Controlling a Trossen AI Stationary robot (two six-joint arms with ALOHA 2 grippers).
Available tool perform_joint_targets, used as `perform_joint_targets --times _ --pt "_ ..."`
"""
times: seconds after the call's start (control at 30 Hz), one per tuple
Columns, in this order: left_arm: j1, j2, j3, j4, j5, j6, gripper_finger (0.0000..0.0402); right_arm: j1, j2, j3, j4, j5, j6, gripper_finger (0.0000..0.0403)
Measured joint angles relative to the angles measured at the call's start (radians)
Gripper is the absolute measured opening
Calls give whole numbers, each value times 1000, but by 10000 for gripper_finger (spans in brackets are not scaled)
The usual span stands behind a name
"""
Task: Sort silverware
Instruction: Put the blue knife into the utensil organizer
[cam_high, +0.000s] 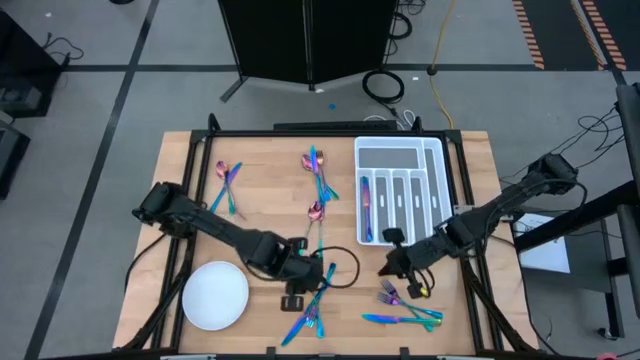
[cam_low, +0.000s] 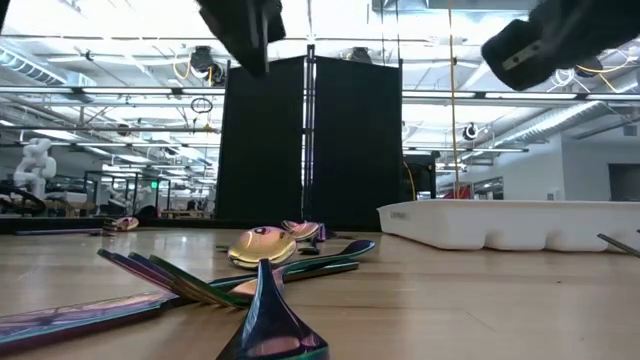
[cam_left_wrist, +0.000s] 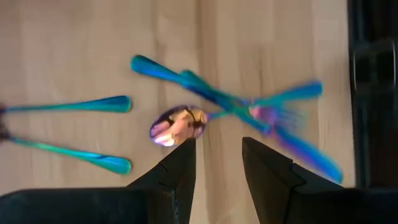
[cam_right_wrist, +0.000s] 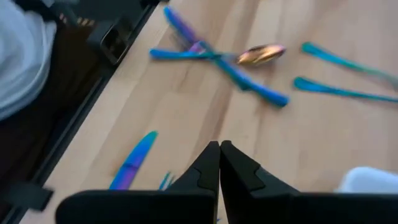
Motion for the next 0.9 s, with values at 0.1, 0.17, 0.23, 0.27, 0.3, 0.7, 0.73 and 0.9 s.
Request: perform_joint_targets --times 0.1,0.17,0.23,0.27,0.3,0.7,0.73,0.9 --pt "-31 0 0 -15 -54 -152 131 23 18 0 1 -1 -36 0" --pt "-57 0 0 -46 -109 -212 131 17 16 16 -24 0 -123 0" --pt "-80 0 0 -87 -184 -256 131 -5 9 53 -47 1 -200 0" --pt "-88 0 0 -102 -215 -277 131 -16 5 76 -49 1 -221 0" --pt "-94 0 0 -110 -245 -297 131 -27 2 97 -48 3 -229 0" --pt "30 0 0 -89 -416 -439 132 16 44 151 -42 90 10 0" --pt "61 0 0 -91 -402 -424 132 29 54 151 -39 114 40 0" --pt "222 0 0 -86 -283 -290 132 113 104 151 -46 157 198 0"
